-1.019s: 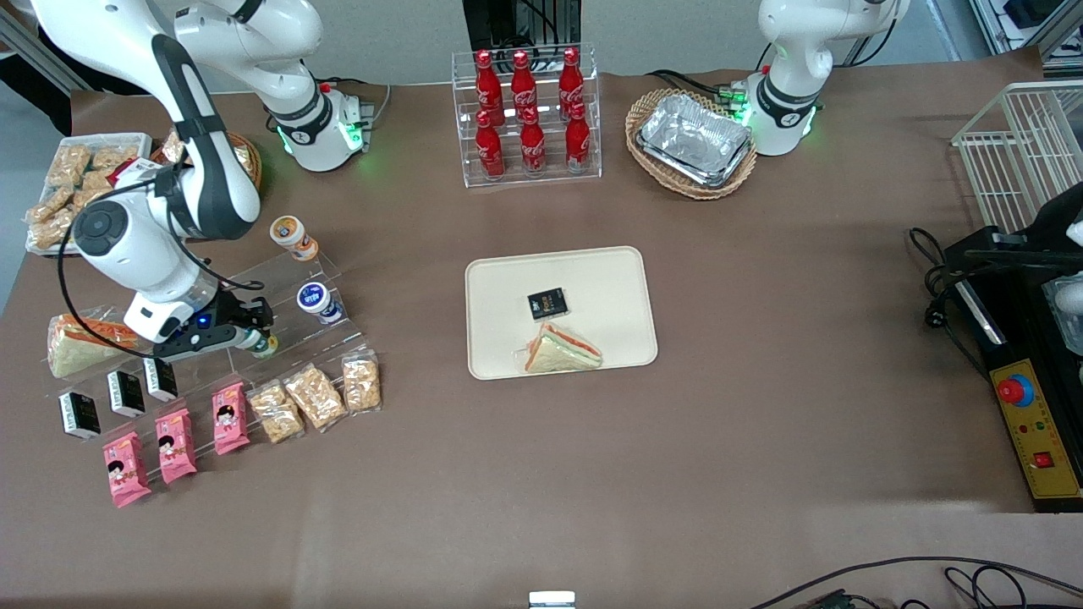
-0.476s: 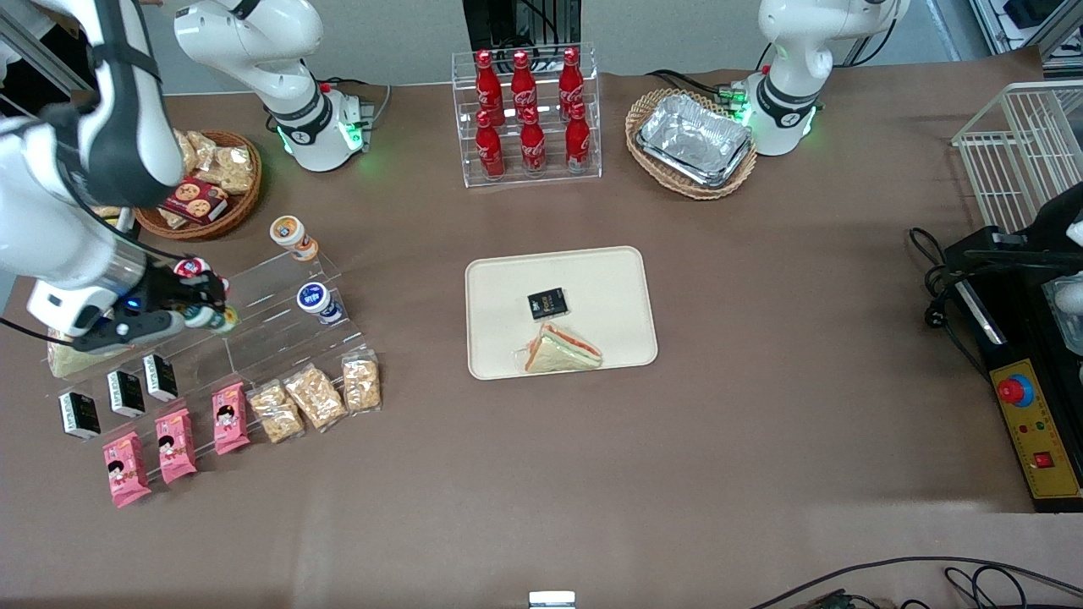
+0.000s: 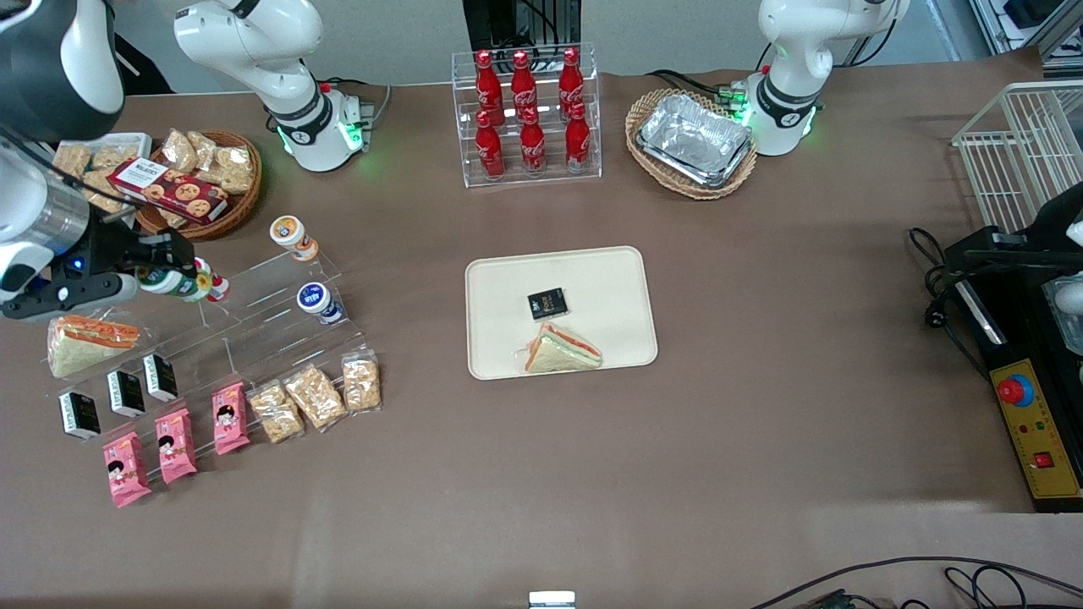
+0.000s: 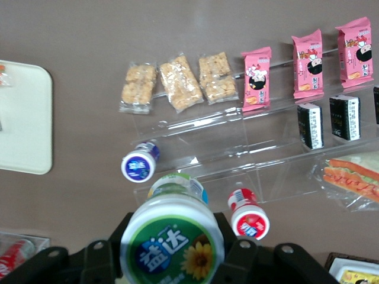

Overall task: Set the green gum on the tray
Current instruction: 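Lift the green gum bottle and carry it over the white tray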

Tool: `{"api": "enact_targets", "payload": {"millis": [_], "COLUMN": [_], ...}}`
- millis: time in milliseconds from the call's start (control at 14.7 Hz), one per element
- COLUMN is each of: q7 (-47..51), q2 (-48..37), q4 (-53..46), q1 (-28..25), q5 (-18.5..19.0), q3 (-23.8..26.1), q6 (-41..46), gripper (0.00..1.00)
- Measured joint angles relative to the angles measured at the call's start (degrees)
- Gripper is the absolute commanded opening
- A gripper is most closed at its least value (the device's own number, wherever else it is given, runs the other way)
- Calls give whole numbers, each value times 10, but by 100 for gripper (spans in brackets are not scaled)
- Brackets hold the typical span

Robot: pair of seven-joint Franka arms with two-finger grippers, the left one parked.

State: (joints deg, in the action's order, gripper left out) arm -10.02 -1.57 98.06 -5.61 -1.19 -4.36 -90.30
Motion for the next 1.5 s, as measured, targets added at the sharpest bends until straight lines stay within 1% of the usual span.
{"api": "enact_targets", "payload": {"millis": [204, 476, 680, 816, 951, 1087, 1223, 1495], "q7": [89, 262, 383, 454, 511, 561, 600, 648], "q2": [0, 0, 4, 12, 24, 34, 42, 65], "q4": [-13, -15, -15, -15, -6, 20, 64, 183], "q1": [-52, -161, -231, -269, -294, -310, -325, -346], "q5": [-3, -7, -7, -7, -10, -21, -24, -25], "q3": [1, 5, 6, 6, 6, 6, 5, 5], "q6": [9, 8, -13, -29, -52, -96, -156, -314], "gripper": [56, 56, 56, 56, 56, 56, 56, 56]}}
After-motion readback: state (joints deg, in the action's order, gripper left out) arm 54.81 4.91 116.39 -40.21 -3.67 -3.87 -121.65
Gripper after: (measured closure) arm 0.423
